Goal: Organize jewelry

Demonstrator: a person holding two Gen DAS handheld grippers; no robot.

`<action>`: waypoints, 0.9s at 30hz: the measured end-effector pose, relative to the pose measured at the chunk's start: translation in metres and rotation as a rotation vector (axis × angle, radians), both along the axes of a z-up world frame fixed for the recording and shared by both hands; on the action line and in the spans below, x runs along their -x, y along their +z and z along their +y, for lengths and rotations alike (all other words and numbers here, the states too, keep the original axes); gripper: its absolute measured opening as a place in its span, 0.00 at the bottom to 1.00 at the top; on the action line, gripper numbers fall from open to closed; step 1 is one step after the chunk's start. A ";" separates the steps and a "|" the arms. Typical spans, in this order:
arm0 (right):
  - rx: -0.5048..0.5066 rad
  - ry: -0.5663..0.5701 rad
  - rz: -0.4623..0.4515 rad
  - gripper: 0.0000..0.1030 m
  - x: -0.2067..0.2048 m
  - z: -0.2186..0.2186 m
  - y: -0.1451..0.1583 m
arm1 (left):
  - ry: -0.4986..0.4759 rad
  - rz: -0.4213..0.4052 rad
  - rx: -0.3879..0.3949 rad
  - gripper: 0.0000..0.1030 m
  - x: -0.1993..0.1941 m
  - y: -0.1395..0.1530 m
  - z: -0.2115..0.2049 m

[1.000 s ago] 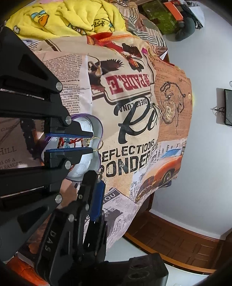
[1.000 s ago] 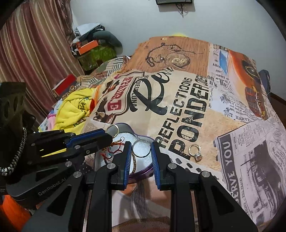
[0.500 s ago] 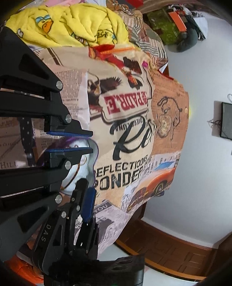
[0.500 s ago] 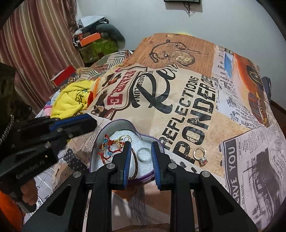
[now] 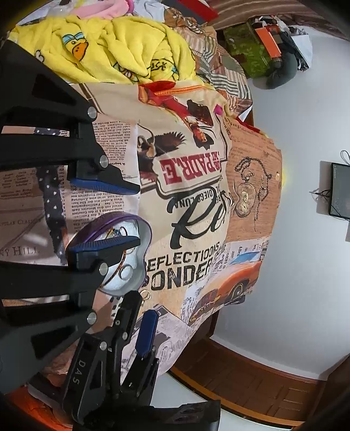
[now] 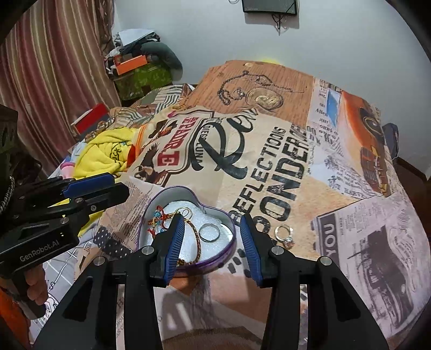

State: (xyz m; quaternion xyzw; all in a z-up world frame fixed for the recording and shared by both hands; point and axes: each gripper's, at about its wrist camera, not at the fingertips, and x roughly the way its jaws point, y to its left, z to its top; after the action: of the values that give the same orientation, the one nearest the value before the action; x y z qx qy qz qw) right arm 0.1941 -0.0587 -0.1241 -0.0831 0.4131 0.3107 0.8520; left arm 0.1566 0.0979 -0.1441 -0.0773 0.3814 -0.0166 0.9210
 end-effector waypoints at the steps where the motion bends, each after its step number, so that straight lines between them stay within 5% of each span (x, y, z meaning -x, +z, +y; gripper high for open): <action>1: -0.001 -0.003 -0.003 0.38 0.001 -0.002 0.001 | -0.003 -0.001 -0.002 0.30 0.001 0.002 -0.002; 16: -0.016 -0.150 -0.037 0.38 0.003 -0.085 0.019 | -0.116 -0.010 -0.028 0.36 0.000 0.021 -0.071; 27: 0.022 -0.281 0.026 0.38 -0.005 -0.162 0.001 | -0.223 0.054 -0.027 0.38 -0.016 0.001 -0.125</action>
State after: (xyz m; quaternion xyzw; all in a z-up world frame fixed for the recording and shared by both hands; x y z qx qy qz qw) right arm 0.1990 -0.2209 -0.1234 -0.0299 0.4349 0.1850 0.8808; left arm 0.1727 -0.0273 -0.1430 -0.0224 0.4125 -0.1117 0.9038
